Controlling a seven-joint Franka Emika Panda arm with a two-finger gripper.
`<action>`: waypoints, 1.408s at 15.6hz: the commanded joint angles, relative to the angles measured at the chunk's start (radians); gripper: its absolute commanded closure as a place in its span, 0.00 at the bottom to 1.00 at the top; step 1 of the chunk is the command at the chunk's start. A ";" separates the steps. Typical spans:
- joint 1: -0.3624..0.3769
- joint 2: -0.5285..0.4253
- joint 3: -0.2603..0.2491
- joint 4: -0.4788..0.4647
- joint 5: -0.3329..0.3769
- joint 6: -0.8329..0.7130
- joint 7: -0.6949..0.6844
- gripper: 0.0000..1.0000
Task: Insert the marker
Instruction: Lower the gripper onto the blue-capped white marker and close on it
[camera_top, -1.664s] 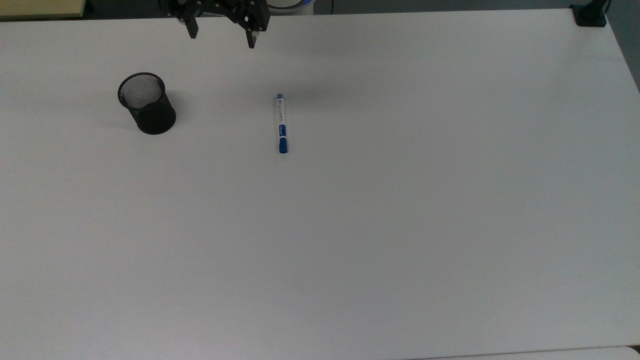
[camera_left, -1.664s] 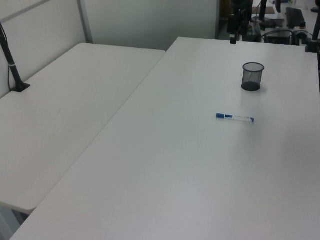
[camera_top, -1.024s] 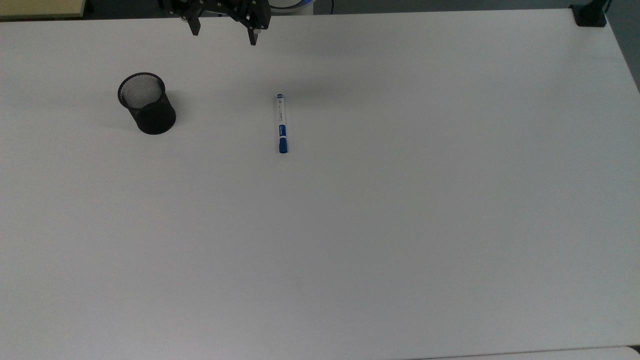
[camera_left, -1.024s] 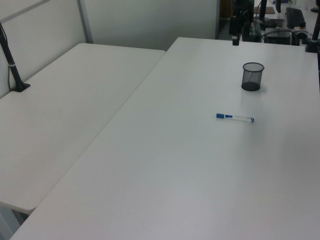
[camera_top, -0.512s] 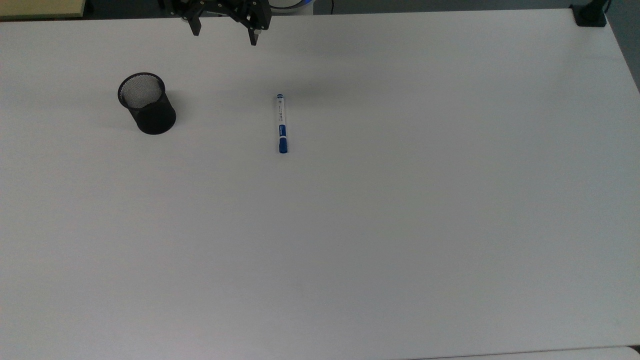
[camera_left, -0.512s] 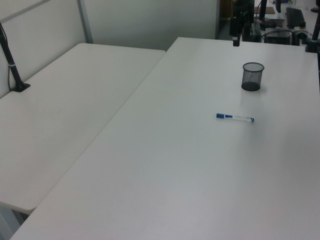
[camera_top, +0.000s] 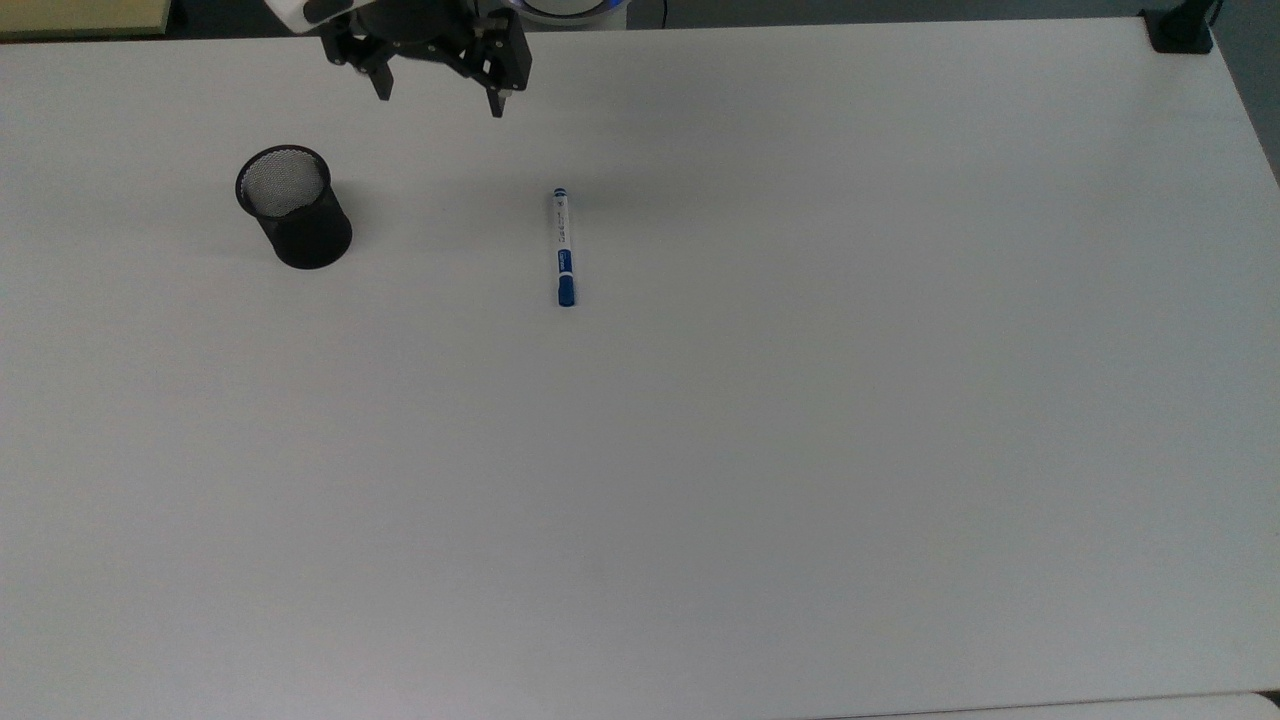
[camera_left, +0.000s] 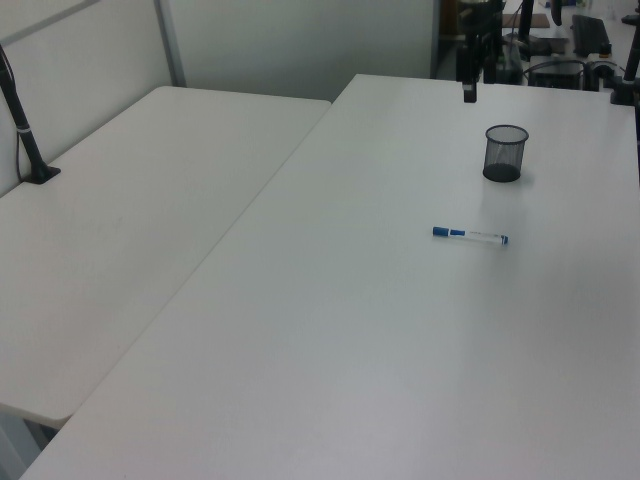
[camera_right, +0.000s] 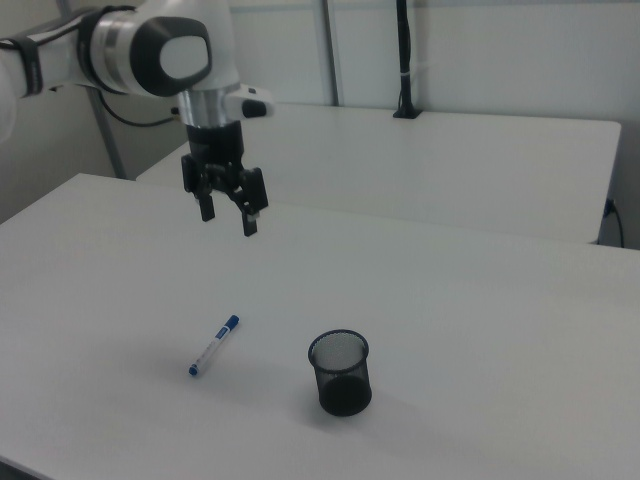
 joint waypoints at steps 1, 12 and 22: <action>-0.023 0.077 0.004 0.017 -0.010 -0.004 -0.094 0.00; 0.176 0.206 0.013 -0.256 -0.012 0.324 0.009 0.10; 0.201 0.312 0.012 -0.230 -0.063 0.442 0.123 0.93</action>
